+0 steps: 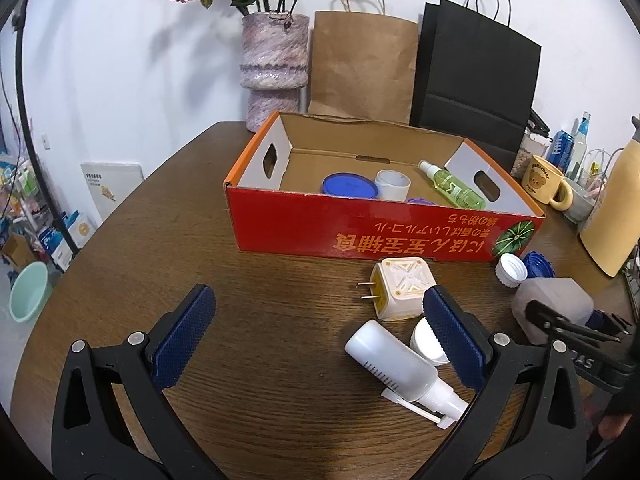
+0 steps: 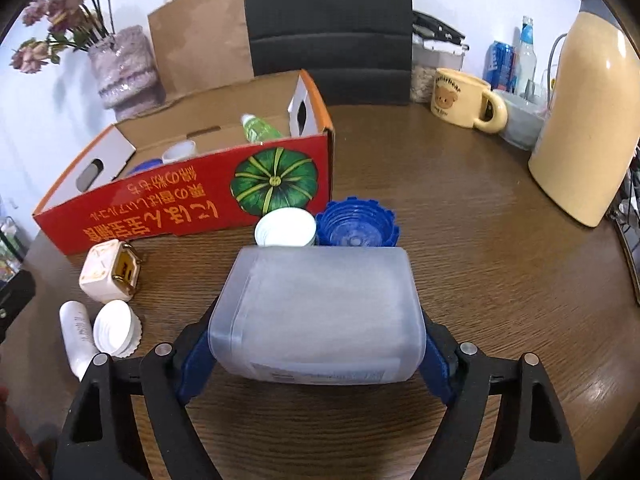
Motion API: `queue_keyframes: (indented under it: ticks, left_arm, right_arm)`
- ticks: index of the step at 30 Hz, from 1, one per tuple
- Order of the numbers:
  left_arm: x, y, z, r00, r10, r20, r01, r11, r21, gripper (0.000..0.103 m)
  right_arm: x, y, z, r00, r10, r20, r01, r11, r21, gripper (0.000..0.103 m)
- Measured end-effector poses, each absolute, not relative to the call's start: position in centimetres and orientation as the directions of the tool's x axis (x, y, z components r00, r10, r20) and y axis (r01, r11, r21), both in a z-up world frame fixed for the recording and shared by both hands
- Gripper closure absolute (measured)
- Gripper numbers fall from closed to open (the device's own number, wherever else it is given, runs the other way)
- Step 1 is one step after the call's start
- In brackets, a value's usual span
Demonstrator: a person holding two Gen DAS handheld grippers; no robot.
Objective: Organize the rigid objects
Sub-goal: 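Lift the frosted container with the right gripper while the left gripper grasps the white bottle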
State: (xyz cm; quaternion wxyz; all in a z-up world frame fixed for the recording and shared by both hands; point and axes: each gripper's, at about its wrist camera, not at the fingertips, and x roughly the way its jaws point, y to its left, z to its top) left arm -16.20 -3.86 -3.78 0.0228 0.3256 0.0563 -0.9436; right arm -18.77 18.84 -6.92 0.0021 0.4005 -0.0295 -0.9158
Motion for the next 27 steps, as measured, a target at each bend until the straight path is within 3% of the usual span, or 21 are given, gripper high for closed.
queue_keyframes:
  ticks: [27]
  left_arm:
    - [-14.7,-0.2,-6.6,-0.673,-0.080,-0.736,0.187,-0.980,-0.064,0.000]
  right_arm:
    - [-14.9,22.1,-5.1,-0.753,-0.112,-0.649,0.108,-0.993,0.046,0.016]
